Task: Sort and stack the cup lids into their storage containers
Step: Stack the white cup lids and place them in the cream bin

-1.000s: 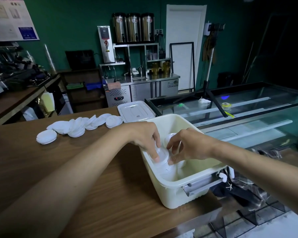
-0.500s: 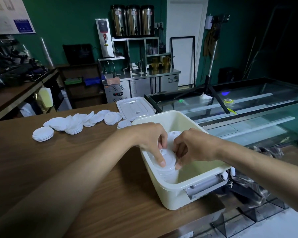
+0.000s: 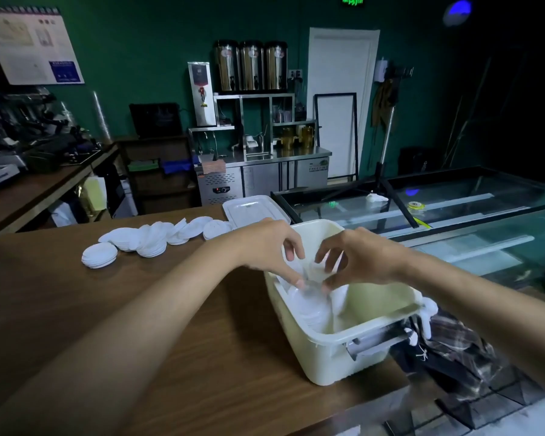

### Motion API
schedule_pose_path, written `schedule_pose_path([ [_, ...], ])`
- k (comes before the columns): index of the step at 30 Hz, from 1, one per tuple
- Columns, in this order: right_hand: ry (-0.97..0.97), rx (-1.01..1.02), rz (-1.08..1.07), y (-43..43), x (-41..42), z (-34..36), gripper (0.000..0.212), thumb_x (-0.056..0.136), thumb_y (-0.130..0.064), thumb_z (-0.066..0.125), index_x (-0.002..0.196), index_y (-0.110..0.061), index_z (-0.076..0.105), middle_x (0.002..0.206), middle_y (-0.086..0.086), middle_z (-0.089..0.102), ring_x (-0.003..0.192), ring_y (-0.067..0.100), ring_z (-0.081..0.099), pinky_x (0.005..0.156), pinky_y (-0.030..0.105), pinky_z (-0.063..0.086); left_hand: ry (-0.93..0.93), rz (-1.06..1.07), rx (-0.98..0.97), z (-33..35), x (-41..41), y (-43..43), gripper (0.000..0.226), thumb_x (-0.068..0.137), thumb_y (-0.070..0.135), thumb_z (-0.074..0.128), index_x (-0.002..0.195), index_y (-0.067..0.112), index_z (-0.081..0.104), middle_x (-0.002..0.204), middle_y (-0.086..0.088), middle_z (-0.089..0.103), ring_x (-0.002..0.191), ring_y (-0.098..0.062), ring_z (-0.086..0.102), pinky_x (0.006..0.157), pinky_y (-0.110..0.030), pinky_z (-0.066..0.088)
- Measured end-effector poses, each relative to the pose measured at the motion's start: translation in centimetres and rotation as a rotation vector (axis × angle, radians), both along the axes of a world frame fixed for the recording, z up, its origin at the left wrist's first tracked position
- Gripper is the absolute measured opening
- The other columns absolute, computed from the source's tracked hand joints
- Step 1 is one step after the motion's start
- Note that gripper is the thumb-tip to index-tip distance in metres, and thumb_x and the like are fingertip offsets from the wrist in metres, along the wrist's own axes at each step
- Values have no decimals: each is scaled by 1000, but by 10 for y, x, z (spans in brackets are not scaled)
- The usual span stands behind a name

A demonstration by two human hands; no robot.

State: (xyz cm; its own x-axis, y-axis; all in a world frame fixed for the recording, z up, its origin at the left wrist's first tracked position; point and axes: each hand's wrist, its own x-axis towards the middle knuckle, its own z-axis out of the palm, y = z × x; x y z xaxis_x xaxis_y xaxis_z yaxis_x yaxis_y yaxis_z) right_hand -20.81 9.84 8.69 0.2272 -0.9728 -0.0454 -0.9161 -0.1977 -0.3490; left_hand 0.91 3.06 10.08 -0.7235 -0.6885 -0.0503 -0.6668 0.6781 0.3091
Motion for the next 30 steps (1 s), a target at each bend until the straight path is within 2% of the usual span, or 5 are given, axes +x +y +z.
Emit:
schedule_pose_path([
  [3, 4, -71, 1, 3, 21, 17, 45, 76, -43, 93, 113, -32, 71, 90, -18, 73, 84, 1, 71, 76, 22, 55, 46, 27, -27, 16, 26, 9, 47, 72, 53, 90, 111, 33, 73, 96, 18, 69, 88, -6, 67, 81, -33, 58],
  [8, 3, -139, 37, 2, 76, 37, 47, 80, -49, 89, 118, -25, 74, 104, -12, 75, 93, 8, 72, 86, 30, 59, 127, 111, -70, 23, 91, 16, 38, 76, 47, 89, 108, 31, 76, 88, 19, 70, 79, 7, 62, 75, -19, 51],
  [16, -18, -158, 75, -22, 187, 23, 48, 91, -40, 82, 134, -25, 67, 125, -3, 69, 111, 16, 66, 89, 24, 50, 187, 320, -138, -17, 222, 10, 38, 82, 50, 84, 113, 31, 74, 109, 7, 65, 100, -5, 60, 81, -12, 41],
  [23, -83, -109, 38, -70, 248, -16, 56, 91, -38, 82, 141, -23, 62, 135, 1, 65, 125, 19, 61, 103, 29, 47, 306, 486, -131, -71, 291, -19, 39, 88, 39, 81, 123, 28, 69, 129, 7, 57, 129, -15, 50, 109, -33, 40],
  [30, -212, -101, 35, -128, 286, -80, 56, 93, -33, 80, 144, -23, 58, 145, 6, 56, 133, 24, 56, 108, 32, 45, 405, 633, -143, -135, 321, -64, 49, 95, 33, 75, 140, 22, 59, 138, 5, 48, 133, -15, 47, 104, -21, 31],
])
